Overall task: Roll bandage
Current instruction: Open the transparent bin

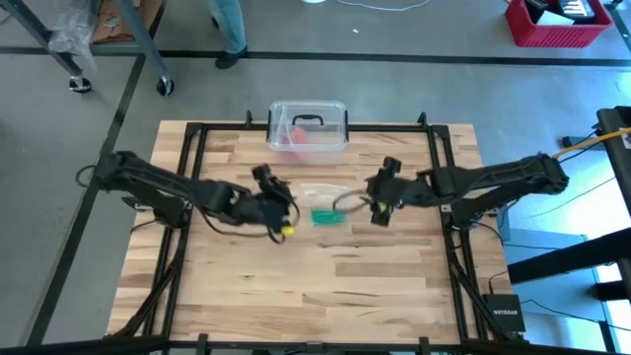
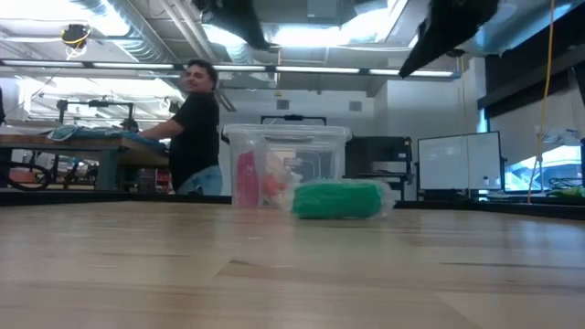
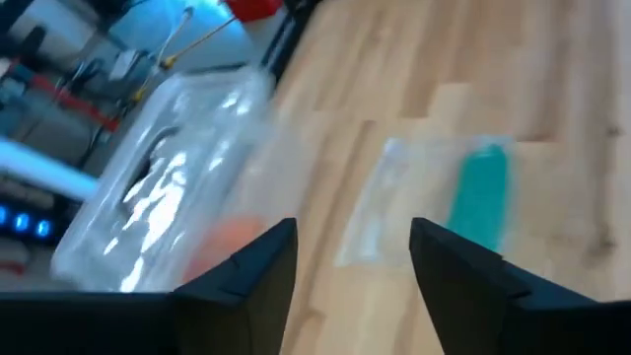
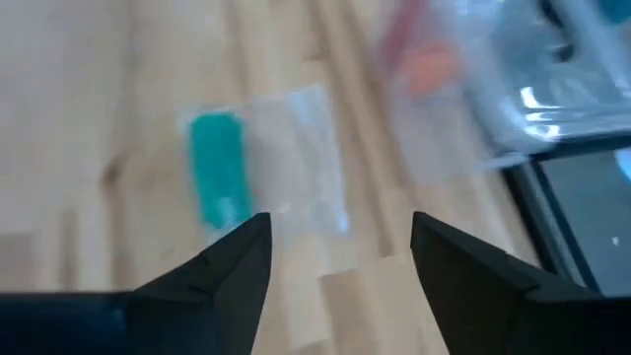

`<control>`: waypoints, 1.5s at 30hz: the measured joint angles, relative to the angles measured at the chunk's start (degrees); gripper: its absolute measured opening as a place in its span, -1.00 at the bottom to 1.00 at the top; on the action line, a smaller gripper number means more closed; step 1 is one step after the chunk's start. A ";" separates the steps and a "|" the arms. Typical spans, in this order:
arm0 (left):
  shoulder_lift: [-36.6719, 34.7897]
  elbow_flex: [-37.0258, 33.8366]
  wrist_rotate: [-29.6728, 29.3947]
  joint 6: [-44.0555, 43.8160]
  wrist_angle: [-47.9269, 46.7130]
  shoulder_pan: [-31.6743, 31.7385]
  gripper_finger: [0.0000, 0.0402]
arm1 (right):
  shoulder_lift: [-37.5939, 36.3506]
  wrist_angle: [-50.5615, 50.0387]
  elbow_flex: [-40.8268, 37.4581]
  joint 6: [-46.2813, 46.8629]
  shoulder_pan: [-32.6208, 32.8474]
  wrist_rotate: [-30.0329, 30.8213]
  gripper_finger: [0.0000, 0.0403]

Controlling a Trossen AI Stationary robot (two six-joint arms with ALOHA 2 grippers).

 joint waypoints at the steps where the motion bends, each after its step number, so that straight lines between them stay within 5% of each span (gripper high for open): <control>1: -2.10 -1.69 0.02 -0.62 0.14 1.09 -0.04 | -0.77 1.95 -1.11 -1.15 -1.79 -0.12 0.21; 12: -18.44 -23.11 0.09 3.67 26.79 14.30 -0.02 | -2.42 38.40 -15.65 -10.01 -26.35 -3.87 0.19; 23: -18.18 -25.67 0.41 8.79 32.92 24.58 -0.02 | -2.19 51.44 -15.83 -13.10 -35.12 -5.11 0.18; 26: -18.16 -25.65 6.28 9.01 32.90 28.13 -0.02 | -1.05 55.63 -15.80 -14.94 -35.86 -6.09 0.18; 37: -17.07 -23.04 28.95 14.88 40.04 45.00 -0.02 | 11.33 49.19 -7.25 -14.50 -44.24 -20.17 0.18; 45: -10.32 -23.09 30.32 17.60 45.20 47.64 -0.02 | 19.20 46.89 -2.47 -13.96 -47.88 -25.48 0.18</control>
